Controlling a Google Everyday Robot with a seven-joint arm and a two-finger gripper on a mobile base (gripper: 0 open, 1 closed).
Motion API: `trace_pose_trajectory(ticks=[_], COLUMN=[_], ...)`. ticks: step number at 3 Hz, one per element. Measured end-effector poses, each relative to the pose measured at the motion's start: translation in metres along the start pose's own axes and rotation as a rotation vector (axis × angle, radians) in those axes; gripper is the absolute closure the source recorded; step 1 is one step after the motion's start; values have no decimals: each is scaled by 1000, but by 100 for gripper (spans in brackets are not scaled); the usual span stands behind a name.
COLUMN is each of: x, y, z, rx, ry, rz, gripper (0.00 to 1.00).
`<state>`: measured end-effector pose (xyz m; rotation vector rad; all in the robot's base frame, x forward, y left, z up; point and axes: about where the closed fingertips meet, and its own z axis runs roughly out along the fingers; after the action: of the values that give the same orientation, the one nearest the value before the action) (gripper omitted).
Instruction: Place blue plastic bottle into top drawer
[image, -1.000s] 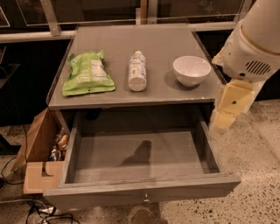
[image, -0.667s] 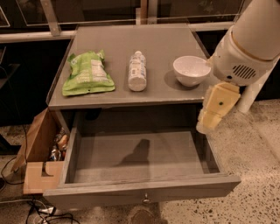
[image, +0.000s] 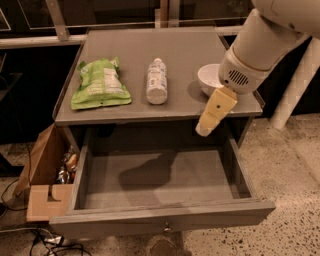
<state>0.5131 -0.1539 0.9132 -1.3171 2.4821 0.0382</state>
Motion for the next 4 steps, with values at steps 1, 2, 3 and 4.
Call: trace_pose_trajectory(ticks=[1, 2, 3, 4], x=[-1, -10, -38, -62], y=[1, 7, 22, 39], z=[1, -1, -11, -23], rx=[-1, -14, -37, -56], ry=[-1, -57, -97, -145], rz=[77, 68, 75, 66], gripper=[0, 0, 0, 0])
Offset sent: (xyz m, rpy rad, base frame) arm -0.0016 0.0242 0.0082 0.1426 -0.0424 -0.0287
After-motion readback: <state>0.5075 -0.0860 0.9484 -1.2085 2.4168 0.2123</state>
